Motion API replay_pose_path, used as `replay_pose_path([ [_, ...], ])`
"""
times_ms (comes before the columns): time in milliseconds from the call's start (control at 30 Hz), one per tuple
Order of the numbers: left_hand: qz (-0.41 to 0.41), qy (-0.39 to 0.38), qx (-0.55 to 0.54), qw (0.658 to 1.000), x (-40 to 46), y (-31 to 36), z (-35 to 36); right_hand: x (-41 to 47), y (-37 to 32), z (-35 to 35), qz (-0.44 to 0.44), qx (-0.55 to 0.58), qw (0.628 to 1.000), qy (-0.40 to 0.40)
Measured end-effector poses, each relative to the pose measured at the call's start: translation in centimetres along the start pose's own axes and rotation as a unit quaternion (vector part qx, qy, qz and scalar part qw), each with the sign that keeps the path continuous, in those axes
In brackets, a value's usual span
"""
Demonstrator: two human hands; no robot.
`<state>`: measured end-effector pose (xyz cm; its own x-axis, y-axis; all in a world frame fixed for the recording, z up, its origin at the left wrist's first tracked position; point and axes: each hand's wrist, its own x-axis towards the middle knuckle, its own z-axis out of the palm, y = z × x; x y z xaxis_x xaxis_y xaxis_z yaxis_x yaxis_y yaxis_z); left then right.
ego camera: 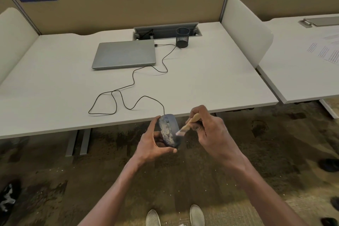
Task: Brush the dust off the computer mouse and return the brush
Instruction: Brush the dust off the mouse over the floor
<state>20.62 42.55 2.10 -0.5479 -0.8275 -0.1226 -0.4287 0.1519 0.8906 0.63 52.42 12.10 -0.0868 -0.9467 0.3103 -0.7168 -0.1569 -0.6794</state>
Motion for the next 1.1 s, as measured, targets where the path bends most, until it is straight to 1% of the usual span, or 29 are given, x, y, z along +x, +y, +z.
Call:
replay_pose_path([
  [67, 0.001, -0.003, -0.001, 1.0, 0.1, -0.1, 0.1, -0.1, 0.0, 0.1, -0.005, -0.03, 0.999, -0.037],
  [133, 0.0, -0.01, 0.005, 1.0, 0.1, 0.0, 0.2, 0.0, -0.1, 0.4, -0.013, -0.047, 0.998, -0.041],
  [233, -0.002, -0.024, 0.005, 1.0, 0.1, 0.0, 0.3, 0.8, -0.3, 0.7, -0.006, -0.04, 0.999, -0.024],
  [367, 0.0, -0.034, 0.008, 0.999, -0.2, -0.1, 0.3, 1.5, -0.7, 0.4, -0.007, -0.032, 0.999, 0.022],
  [433, -0.002, -0.035, 0.0, 0.999, -0.3, -0.2, 0.3, 1.6, -0.8, 0.0, -0.01, -0.029, 0.999, 0.029],
  [500, -0.002, -0.038, -0.008, 0.999, -0.2, -0.5, 0.3, 1.6, -0.9, -0.3, -0.005, -0.03, 1.0, 0.002],
  [567, -0.002, -0.042, -0.008, 0.999, -0.3, -0.6, 0.3, 1.7, -1.1, -0.3, 0.003, -0.04, 0.998, -0.046],
  [633, 0.003, -0.052, -0.001, 0.999, -0.4, -0.6, 0.4, 2.0, -1.3, 0.0, -0.002, -0.057, 0.996, -0.07],
  [733, 0.007, -0.062, -0.002, 0.998, -0.5, -0.6, 0.6, 2.8, -1.4, 0.3, -0.017, -0.063, 0.996, -0.063],
  [967, 0.007, -0.065, -0.013, 0.998, -0.6, -0.8, 0.6, 3.9, -0.8, 0.0, -0.007, -0.071, 0.997, -0.007],
  [1100, 0.021, -0.072, -0.015, 0.997, -0.6, -0.8, 0.5, 4.2, -0.5, -0.1, -0.003, -0.06, 0.997, -0.038],
])
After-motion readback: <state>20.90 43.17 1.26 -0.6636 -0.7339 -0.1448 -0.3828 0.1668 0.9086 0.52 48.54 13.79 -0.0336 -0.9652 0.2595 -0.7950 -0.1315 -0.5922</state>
